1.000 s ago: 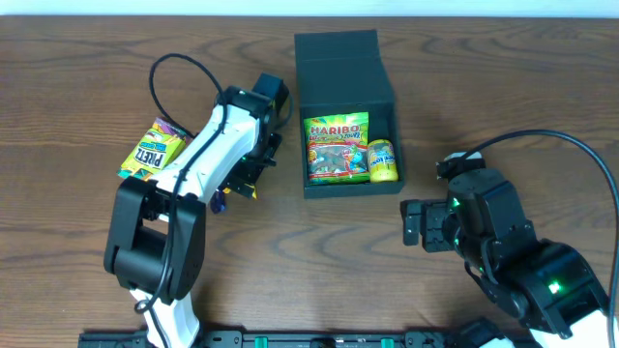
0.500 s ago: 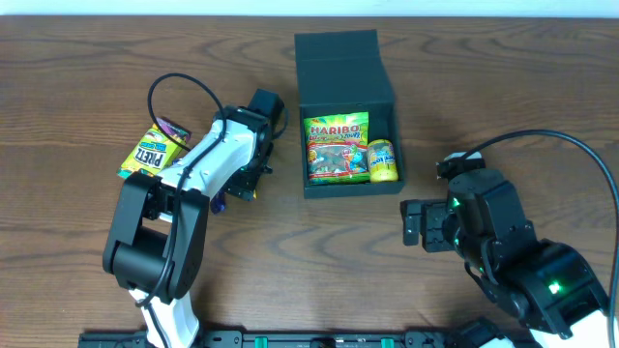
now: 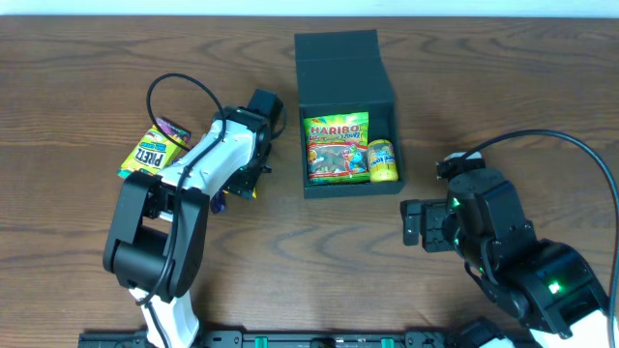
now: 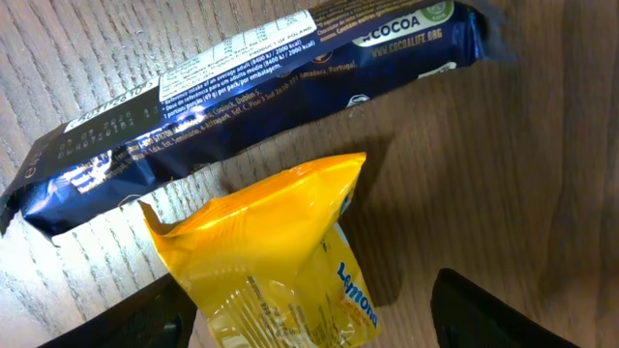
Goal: Pack container
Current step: 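Grasp the yellow wrapped snack with the left gripper and lift toward box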
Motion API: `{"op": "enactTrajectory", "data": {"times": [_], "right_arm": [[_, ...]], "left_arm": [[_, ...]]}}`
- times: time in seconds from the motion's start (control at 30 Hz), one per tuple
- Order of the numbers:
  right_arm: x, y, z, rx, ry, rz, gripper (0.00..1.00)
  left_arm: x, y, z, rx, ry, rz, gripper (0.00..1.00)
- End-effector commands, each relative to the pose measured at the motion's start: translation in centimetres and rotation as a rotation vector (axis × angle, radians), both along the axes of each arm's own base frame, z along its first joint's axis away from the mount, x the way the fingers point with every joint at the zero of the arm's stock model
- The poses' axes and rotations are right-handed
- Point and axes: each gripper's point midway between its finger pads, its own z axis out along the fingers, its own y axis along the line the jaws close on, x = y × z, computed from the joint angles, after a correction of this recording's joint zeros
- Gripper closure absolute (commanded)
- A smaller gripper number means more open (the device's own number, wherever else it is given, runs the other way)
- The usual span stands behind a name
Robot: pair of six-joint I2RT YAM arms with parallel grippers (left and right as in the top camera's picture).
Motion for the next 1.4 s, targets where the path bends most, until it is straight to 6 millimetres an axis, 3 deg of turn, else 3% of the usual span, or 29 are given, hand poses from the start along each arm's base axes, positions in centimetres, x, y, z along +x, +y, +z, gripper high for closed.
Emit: {"op": "enactTrajectory", "data": {"times": [0.0,0.7,1.03,1.23,1.37], "right_arm": [[0.1,-0.2,0.3,-0.006,-0.013,0.002,0.01],[0.1,-0.2,0.3,-0.006,-0.013,0.002,0.01],[0.1,-0.2,0.3,-0.006,-0.013,0.002,0.01],[0.1,-0.2,0.3,-0.006,-0.013,0.002,0.01],[0.1,-0.2,0.3,-0.006,-0.013,0.002,0.01]], "left_arm": [[-0.4,0.6,-0.9,0.02,0.022,0.022,0.23],[-1.3,0.8,-2.4,0.022,0.05,0.022,0.32],[-1.4,0.9,-2.4,0.024,0.054,0.021,0.53],[-1.3,1.0,-2.3,0.038,0.057,-0.029,0.57],[-0.6,1.2,-1.8,0.061,0.05,-0.113,0.72]]}}
